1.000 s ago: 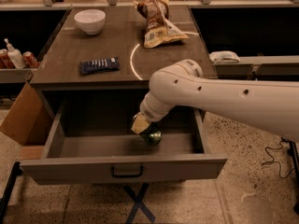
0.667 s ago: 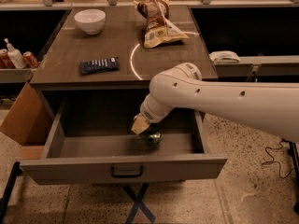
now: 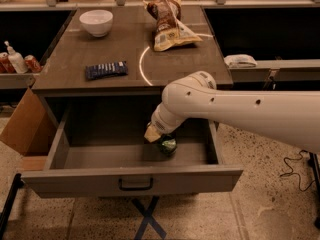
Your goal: Place green can into top drawer
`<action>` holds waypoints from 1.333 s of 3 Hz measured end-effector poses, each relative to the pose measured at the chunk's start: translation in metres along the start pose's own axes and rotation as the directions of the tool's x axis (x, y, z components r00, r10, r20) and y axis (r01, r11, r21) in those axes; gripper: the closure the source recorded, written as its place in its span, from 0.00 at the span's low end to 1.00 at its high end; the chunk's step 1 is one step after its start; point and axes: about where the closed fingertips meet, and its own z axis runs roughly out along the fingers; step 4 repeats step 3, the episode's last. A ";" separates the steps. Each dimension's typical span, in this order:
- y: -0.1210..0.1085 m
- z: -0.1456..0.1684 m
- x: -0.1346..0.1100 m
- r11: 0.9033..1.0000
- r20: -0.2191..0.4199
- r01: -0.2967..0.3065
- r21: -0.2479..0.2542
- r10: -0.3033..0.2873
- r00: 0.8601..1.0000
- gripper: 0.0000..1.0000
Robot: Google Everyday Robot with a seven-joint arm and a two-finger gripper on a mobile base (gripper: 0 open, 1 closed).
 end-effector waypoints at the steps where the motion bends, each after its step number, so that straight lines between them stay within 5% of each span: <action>1: 0.001 -0.006 0.000 1.000 0.019 -0.001 0.004 0.001 1.000 0.00; 3: 0.010 -0.062 0.008 0.999 0.082 -0.013 0.052 0.009 0.997 0.00; 4: 0.010 -0.062 0.008 0.999 0.082 -0.013 0.052 0.009 0.997 0.00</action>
Offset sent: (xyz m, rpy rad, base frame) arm -0.0249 -0.0146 0.0511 0.0439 -0.0921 -0.0105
